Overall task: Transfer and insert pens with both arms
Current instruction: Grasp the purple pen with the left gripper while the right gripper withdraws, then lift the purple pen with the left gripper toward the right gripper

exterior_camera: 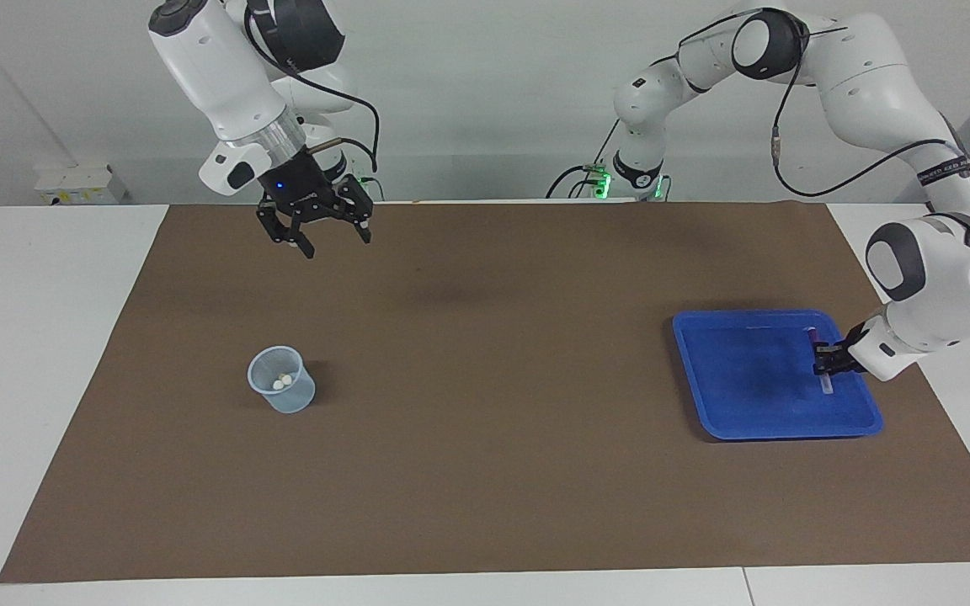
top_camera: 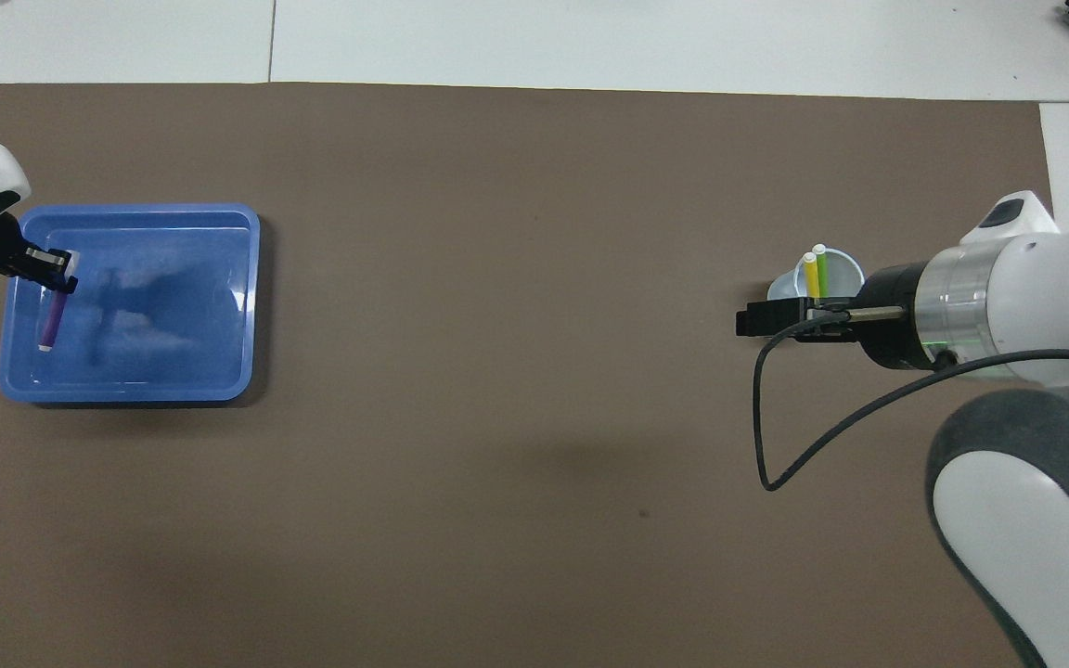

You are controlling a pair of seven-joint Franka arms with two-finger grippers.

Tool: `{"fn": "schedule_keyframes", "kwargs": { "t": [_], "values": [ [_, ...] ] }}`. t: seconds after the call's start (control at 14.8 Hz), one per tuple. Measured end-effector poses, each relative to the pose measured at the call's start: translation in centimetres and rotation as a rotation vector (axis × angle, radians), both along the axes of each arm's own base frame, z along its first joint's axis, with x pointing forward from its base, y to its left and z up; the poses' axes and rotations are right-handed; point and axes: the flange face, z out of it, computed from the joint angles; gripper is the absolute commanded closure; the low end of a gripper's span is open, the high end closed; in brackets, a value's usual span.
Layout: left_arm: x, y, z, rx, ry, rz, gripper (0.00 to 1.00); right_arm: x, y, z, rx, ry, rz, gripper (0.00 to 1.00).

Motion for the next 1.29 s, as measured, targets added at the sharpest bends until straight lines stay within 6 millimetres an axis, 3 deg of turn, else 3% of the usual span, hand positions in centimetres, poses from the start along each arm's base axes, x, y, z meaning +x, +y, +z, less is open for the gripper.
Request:
{"fn": "schedule_keyframes", "kwargs": {
  "t": [0.41,0.75,1.29],
  "values": [
    [-1.1,-2.2,-0.5,-0.093,0.111,0.130,1.00,0.4,3.2,-0.4,0.087,0.008,-0.107,0.01],
    [-1.7,-8.4,0.6,-0.141,0.233,0.318,1.00,1.5,4.3,-1.3,0.147,-0.002,-0.205,0.01],
    [-2.4,-17.3,2.4,-0.182,0.420,0.707,1.00,3.2,9.7,-3.6,0.267,-0.021,-0.417,0.01]
  ]
}}
